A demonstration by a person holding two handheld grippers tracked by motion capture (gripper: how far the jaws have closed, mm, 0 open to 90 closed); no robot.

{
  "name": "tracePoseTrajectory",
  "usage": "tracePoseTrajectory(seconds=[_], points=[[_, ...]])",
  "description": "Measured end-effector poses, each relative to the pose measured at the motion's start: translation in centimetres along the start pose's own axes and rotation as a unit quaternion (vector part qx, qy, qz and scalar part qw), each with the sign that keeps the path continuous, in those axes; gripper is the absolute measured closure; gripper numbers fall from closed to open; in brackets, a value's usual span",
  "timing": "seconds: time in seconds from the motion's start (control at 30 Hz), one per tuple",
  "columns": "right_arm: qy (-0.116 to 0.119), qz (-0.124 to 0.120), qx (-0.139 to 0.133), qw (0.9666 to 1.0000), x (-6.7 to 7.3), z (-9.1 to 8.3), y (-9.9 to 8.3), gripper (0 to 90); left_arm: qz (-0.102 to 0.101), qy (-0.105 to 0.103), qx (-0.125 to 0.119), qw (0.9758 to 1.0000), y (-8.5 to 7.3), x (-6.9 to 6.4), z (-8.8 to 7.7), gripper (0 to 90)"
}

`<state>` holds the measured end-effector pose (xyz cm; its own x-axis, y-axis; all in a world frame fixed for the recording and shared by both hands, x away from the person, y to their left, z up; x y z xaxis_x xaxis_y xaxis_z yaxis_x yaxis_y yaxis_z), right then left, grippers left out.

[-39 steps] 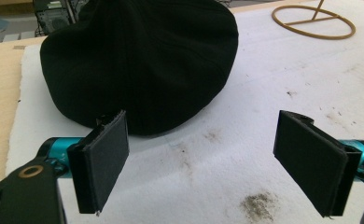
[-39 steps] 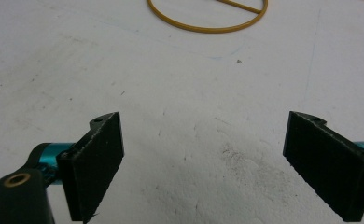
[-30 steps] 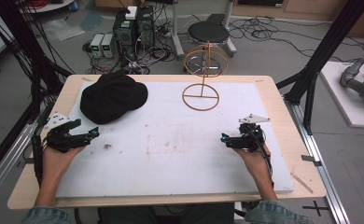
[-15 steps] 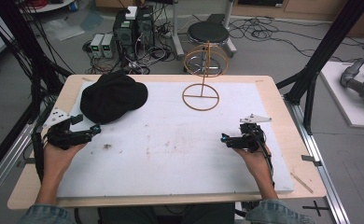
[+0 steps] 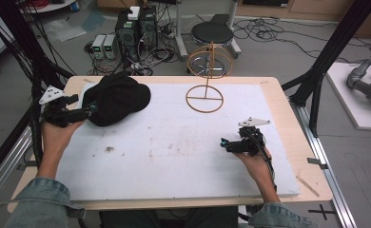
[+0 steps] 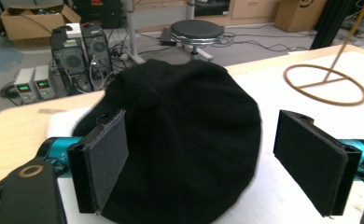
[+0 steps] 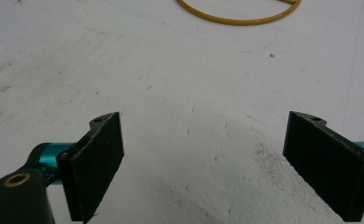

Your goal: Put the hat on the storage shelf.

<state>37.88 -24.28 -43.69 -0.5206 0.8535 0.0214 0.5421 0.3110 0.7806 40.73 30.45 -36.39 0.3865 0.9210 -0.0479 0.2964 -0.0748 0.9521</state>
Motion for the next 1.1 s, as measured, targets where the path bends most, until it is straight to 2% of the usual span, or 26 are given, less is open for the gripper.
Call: tracePoseTrajectory(seconds=[0.1, 0.2, 0.3, 0.37, 0.4, 0.43, 0.5, 0.6, 0.8, 0.87, 0.97, 1.1], points=[[0.002, 0.000, -0.003, 1.0000, -0.1, -0.1, 0.1, 12.1, 0.007, 0.001, 0.004, 1.0000, 1.3, 1.0, 0.9, 18.4], [0.003, 0.004, -0.004, 1.0000, -0.3, -0.1, 0.1, 12.1, 0.010, 0.000, 0.010, 0.9999, 1.9, 1.4, 1.5, 18.3], [0.004, 0.008, -0.004, 1.0000, -0.5, -0.1, 0.0, 12.0, 0.033, 0.003, 0.007, 0.9994, 2.6, 1.7, 2.9, 18.3], [0.005, 0.010, -0.002, 0.9999, -0.5, -0.1, 0.0, 12.1, 0.032, 0.003, 0.008, 0.9995, 2.7, 2.1, 3.8, 18.3], [0.005, 0.006, -0.003, 1.0000, -0.5, -0.1, 0.0, 12.1, 0.031, 0.001, 0.016, 0.9994, 2.6, 2.5, 5.0, 18.3], [0.006, 0.007, -0.003, 1.0000, -0.5, -0.1, 0.0, 12.1, 0.031, 0.001, 0.016, 0.9994, 2.6, 2.5, 5.0, 18.3], [0.006, 0.009, -0.004, 0.9999, -0.4, -0.1, 0.0, 12.1, 0.030, 0.001, 0.029, 0.9991, 2.2, 2.8, 6.1, 18.2], [0.007, 0.009, -0.003, 0.9999, -0.4, -0.1, 0.0, 12.0, 0.029, 0.013, 0.029, 0.9991, 1.6, 3.2, 7.3, 18.5], [0.012, 0.006, 0.001, 0.9999, -0.3, 0.1, -0.1, 12.1, 0.019, 0.017, 0.037, 0.9990, 0.7, 3.6, 8.7, 19.1], [0.011, 0.005, 0.001, 0.9999, -0.1, 0.1, -0.1, 12.1, 0.011, 0.009, 0.043, 0.9990, 0.4, 3.8, 9.0, 19.1], [0.013, 0.000, 0.001, 0.9999, -0.1, 0.1, 0.0, 12.1, 0.002, 0.009, 0.048, 0.9988, 0.0, 3.9, 9.4, 19.2], [0.015, 0.001, 0.002, 0.9999, -0.1, 0.1, -0.1, 12.1, 0.002, 0.012, 0.051, 0.9986, -0.4, 4.0, 10.0, 20.1]])
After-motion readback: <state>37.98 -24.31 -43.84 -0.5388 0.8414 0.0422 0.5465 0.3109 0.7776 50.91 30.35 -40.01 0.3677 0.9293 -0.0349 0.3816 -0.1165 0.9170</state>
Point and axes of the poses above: each handheld gripper's, and its own axes: z roughly forward along the jaws, y roughly out of its top, x roughly to its left, the point moved 3 cm from there along z, roughly forward along the jaws, and after that the axes turned 1 degree about -x, right-handed, at the moved point
